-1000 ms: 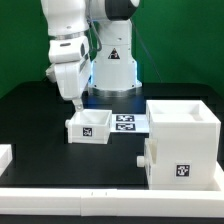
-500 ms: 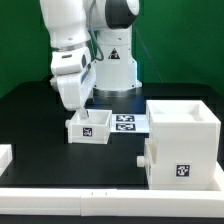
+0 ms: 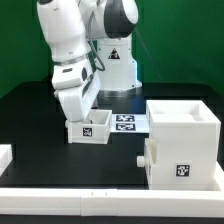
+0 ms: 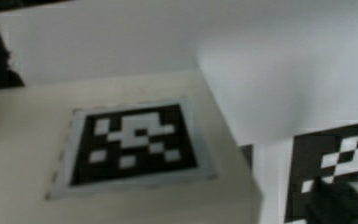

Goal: Assemble drawer

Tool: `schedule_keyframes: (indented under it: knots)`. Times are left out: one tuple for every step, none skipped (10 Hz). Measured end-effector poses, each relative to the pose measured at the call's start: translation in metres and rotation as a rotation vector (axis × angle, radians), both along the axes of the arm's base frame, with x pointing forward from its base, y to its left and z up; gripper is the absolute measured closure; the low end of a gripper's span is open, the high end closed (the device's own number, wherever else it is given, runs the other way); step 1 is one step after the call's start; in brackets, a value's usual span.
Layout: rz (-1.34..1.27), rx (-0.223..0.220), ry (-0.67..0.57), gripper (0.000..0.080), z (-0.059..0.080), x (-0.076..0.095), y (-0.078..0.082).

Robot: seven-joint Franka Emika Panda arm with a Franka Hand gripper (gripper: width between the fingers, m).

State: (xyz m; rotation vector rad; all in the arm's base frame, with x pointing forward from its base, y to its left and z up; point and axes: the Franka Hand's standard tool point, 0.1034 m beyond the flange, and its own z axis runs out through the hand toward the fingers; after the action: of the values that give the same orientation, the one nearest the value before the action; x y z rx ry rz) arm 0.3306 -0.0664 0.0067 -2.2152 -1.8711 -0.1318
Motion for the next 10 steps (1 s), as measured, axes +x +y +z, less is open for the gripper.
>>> schedule_keyframes:
  knots:
    - [-0.001,0.000,0.001,0.0271,0.000,0.000,0.000]
    - [-0.001,0.000,0.001,0.0406,0.000,0.000,0.000]
    - [-0.002,0.000,0.001,0.0590,0.000,0.000,0.000]
    - [-0.003,0.000,0.001,0.0590,0.000,0.000,0.000]
    - [-0.003,-0.001,-0.001,0.0717,0.000,0.001,0.000]
    - [0.001,-0.002,-0.002,0.0758,0.000,0.001,0.000]
    - [0.025,0.002,-0.002,0.0758,0.002,0.003,-0.002]
    - [0.033,0.010,-0.001,0.0758,0.010,0.017,-0.007]
    - [0.043,0.011,-0.015,0.0762,0.019,0.034,-0.005]
    - [0.051,0.005,-0.024,0.0762,0.029,0.046,-0.002]
